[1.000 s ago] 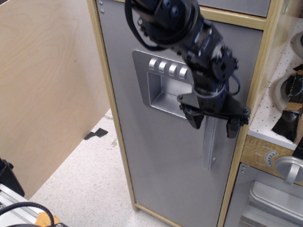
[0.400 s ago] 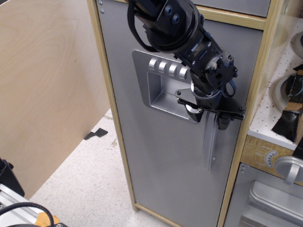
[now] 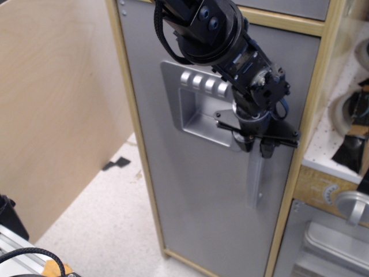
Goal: Open fridge
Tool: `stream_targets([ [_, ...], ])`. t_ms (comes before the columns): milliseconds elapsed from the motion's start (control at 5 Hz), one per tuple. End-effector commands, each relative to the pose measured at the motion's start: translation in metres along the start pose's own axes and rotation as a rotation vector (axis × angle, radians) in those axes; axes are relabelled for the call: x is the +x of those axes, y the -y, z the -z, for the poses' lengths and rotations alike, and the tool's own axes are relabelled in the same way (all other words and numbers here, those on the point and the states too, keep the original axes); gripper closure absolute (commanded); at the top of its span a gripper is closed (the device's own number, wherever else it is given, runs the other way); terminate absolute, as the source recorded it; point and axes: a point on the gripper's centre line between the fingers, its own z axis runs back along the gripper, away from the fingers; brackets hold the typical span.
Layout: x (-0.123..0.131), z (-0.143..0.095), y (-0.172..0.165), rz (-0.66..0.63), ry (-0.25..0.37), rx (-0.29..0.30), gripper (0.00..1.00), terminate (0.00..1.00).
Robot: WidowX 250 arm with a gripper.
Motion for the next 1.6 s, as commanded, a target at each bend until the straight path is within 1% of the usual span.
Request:
stream_targets([
  [0,-0.020,-0.036,-0.006,-0.045,-0.092,0.016,1.00,0.00],
  [200,-0.043,-0.052,-0.008,-0.063,-0.180,-0.005,1.00,0.00],
  [400,-0.065,-0.068,-0.008,-0.088,-0.277,-0.026,0.00,0.00],
  [600,-0.090,-0.077,0.005,-0.090,-0.365,-0.035,0.00,0.00],
  [800,-0.103,-0.077,0.024,-0.020,-0.429,-0.051,0.00,0.00],
  [1000,-0.104,-0.074,0.045,0.081,-0.489,-0.098,0.00,0.00],
  [1200,-0.095,-0.073,0.072,0.231,-0.504,-0.115,0.00,0.00],
  [1400,-0.078,-0.073,0.096,0.386,-0.501,-0.132,0.00,0.00],
])
